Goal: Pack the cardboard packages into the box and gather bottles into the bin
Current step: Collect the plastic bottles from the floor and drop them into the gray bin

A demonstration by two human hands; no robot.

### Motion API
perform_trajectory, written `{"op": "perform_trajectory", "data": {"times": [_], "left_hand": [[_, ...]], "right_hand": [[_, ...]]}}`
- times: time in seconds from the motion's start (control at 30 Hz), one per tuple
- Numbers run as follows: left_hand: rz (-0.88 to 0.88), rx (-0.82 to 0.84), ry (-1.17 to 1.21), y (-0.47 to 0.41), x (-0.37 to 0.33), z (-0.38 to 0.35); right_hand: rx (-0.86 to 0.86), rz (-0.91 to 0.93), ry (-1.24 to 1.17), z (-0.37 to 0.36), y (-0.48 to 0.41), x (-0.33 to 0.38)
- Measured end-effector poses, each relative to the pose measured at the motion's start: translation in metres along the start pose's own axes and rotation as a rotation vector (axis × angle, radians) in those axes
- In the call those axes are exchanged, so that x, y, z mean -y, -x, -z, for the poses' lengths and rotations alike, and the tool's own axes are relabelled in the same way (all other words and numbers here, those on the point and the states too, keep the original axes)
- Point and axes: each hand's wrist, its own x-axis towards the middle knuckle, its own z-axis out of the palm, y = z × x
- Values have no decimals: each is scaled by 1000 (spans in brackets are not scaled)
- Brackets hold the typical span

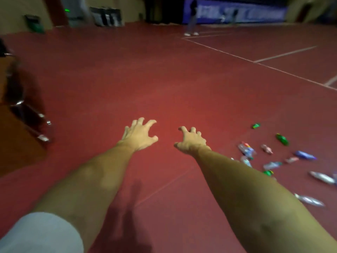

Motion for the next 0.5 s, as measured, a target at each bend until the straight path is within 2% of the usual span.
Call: {"op": "perform_trajectory", "data": {"times": [0.23, 0.5], "left_hand": [[-337, 117, -9, -74, -181, -57], [-569, 197, -19, -153, -334, -112]], "right_hand": [[-63, -336, -67, 39, 7, -177], [-112, -561, -96, 66, -19, -316]]}}
